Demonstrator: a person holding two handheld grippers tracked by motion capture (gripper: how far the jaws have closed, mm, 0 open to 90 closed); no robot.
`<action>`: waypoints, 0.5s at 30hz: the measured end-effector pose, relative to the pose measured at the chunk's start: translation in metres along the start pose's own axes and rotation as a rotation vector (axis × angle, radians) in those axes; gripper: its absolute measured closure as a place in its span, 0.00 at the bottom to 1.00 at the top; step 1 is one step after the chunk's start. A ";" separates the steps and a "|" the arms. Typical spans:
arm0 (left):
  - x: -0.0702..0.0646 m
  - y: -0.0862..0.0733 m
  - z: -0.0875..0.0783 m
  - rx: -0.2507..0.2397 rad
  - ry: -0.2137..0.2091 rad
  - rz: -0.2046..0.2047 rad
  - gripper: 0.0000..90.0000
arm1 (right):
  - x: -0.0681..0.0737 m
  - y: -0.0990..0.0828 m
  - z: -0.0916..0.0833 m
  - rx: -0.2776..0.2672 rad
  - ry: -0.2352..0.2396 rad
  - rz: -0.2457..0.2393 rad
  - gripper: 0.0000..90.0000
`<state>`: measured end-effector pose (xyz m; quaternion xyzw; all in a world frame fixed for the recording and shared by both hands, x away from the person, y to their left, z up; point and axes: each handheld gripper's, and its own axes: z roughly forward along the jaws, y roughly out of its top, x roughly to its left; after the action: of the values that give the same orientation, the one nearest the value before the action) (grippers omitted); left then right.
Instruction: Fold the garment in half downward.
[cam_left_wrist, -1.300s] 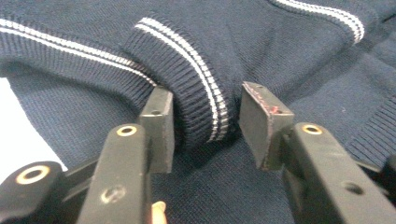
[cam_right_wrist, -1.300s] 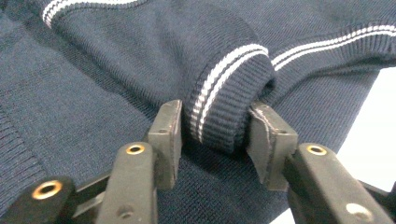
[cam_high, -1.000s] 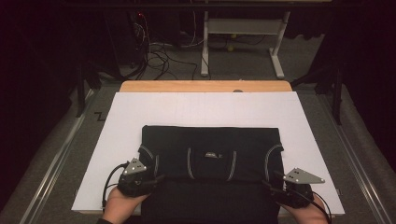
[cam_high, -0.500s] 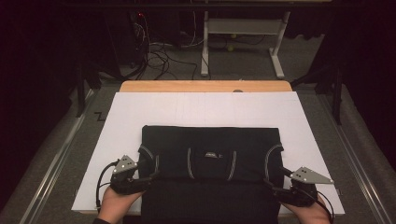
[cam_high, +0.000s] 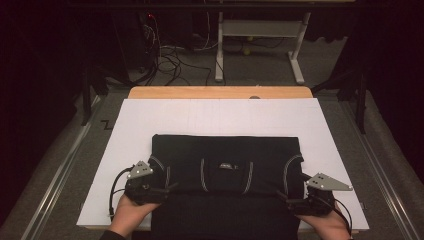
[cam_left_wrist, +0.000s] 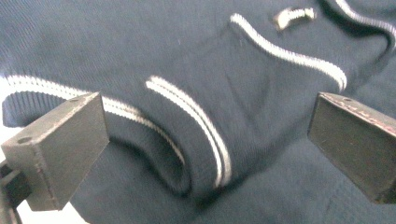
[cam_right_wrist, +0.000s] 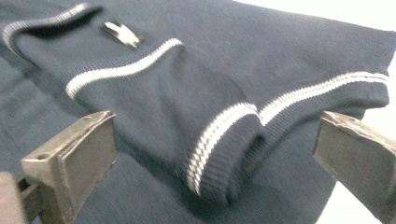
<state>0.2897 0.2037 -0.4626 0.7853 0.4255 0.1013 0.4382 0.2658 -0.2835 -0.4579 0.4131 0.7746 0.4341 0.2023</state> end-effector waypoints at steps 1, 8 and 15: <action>0.001 0.003 0.001 -0.004 -0.004 -0.008 0.00 | 0.000 0.002 0.001 0.000 0.014 0.006 0.00; -0.001 0.027 0.013 -0.019 -0.026 0.004 0.00 | 0.002 0.028 0.016 -0.004 0.009 -0.027 0.01; 0.005 0.043 0.030 0.011 -0.052 -0.033 0.00 | 0.004 0.053 0.039 0.007 0.015 -0.046 0.05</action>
<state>0.3334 0.1785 -0.4476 0.7829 0.4273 0.0712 0.4465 0.3143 -0.2459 -0.4341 0.3924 0.7869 0.4298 0.2051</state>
